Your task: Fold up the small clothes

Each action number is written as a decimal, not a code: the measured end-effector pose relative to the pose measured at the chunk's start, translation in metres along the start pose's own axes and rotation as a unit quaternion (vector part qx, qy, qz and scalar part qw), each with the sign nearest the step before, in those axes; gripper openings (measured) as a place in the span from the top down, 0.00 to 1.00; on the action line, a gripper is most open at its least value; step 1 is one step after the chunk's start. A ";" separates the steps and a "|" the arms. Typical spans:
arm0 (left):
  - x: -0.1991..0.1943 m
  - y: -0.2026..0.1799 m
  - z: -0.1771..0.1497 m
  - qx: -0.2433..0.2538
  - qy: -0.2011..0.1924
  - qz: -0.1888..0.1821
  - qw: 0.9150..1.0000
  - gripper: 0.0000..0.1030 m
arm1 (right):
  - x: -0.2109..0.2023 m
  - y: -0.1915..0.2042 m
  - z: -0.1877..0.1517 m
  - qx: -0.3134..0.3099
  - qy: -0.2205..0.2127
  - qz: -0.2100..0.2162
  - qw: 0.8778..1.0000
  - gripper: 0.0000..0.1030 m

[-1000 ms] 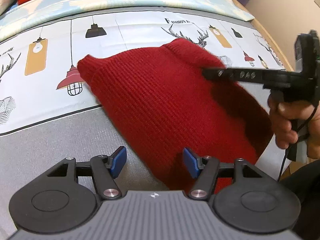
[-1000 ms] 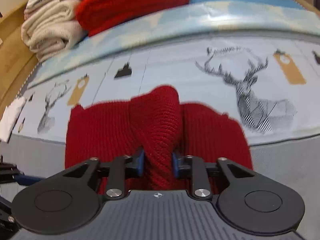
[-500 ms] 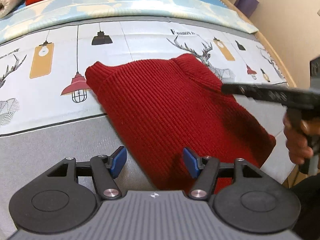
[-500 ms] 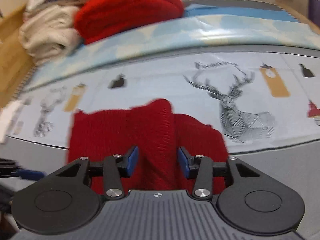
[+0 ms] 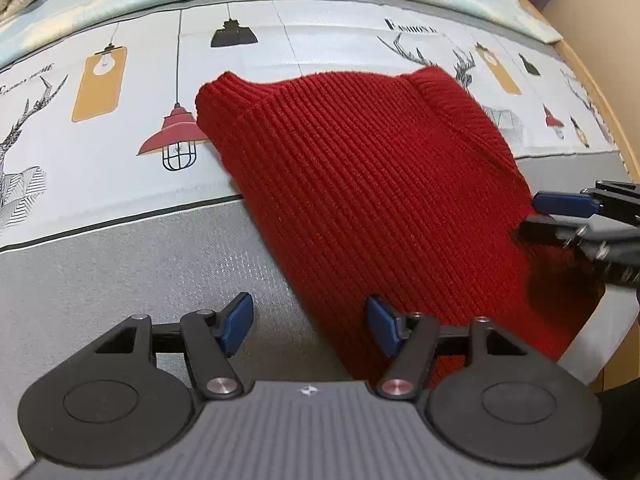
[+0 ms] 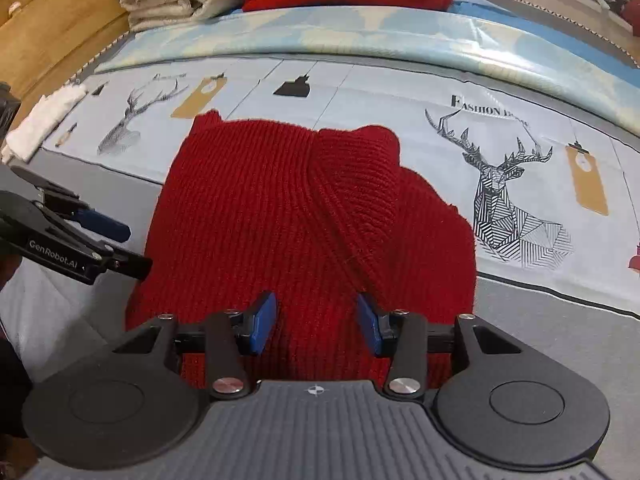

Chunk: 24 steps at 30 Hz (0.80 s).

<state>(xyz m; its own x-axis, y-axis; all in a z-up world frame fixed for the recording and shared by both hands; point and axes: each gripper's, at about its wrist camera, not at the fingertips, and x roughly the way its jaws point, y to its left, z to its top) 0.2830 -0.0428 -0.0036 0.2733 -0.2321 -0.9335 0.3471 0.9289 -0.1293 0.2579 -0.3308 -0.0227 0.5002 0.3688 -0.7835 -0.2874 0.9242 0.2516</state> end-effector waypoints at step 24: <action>0.051 0.058 0.014 -0.249 0.015 -0.133 0.959 0.11 | 0.029 -0.095 -0.029 0.232 0.060 -0.060 0.969 0.11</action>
<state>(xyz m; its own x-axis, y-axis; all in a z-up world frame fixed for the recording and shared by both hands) 0.3294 -0.0050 -0.0538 0.2066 -0.4781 -0.8537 -0.0722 0.8627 -0.5006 0.2762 -0.4110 -0.0857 0.4001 0.2666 -0.8769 0.1799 0.9153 0.3603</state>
